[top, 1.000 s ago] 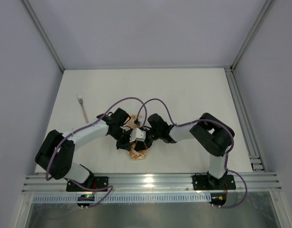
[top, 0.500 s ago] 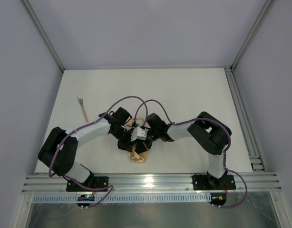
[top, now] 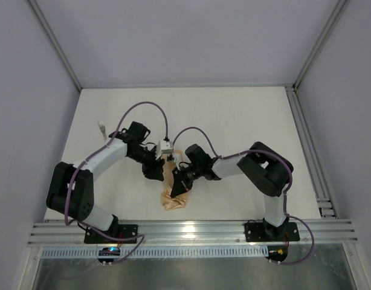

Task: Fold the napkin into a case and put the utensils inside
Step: Stuff the top corner of the smaller-rectangle-folded napkin at the center of the board.

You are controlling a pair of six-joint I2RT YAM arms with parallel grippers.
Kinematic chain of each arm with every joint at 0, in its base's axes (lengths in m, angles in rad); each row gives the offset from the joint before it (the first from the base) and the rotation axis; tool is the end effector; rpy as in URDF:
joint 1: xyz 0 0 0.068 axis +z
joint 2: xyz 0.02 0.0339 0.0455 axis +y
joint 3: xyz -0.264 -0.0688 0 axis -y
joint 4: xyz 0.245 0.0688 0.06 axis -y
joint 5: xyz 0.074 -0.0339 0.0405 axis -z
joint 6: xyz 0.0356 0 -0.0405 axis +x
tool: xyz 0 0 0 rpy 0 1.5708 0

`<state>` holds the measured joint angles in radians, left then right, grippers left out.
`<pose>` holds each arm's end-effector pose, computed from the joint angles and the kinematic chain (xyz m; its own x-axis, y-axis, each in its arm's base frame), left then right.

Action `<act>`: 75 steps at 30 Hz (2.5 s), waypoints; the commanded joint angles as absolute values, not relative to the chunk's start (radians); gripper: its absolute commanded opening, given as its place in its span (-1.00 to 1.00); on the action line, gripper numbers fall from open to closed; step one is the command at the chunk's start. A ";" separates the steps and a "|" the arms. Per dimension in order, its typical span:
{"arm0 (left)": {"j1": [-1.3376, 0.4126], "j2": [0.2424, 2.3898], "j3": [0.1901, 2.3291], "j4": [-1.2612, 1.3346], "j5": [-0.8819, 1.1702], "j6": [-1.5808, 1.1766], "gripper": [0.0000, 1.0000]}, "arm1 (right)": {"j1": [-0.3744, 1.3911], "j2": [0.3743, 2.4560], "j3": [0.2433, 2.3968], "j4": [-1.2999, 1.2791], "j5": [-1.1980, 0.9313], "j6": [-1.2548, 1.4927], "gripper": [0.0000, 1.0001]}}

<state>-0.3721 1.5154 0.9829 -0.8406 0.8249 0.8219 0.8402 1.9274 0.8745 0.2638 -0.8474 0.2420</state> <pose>0.2385 -0.1211 0.2082 -0.3427 0.6673 -0.6612 0.9285 0.1336 -0.3465 0.2166 0.2817 0.1085 -0.6624 -0.5016 -0.5565 -0.7072 0.1737 0.6853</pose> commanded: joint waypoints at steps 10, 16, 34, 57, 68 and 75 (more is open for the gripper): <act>-0.379 1.586 0.954 -0.393 0.560 0.321 0.19 | 0.844 1.899 0.861 0.238 -0.752 0.224 -0.83; -0.471 1.667 0.994 -0.426 0.388 0.310 0.17 | 0.848 1.901 0.868 0.268 -0.741 0.242 -0.81; -0.485 1.709 1.029 -0.482 0.416 0.267 -0.87 | 0.857 1.764 0.756 0.365 -0.644 0.244 -0.42; -0.480 1.667 1.006 -0.485 0.468 0.288 -0.91 | 0.885 1.709 0.723 0.408 -0.523 0.313 -0.18; -0.479 1.672 1.014 -0.491 0.468 0.276 -0.85 | 0.891 1.778 0.661 0.566 -0.529 0.413 -0.88; -0.428 1.643 1.055 -0.543 0.508 0.275 -0.41 | 0.891 1.753 0.653 0.554 -0.511 0.405 -0.91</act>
<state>-0.4603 1.7000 1.0122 -0.5034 0.4667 0.2745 0.8864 1.7828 0.6651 0.5110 -0.5365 0.4042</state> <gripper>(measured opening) 0.259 0.051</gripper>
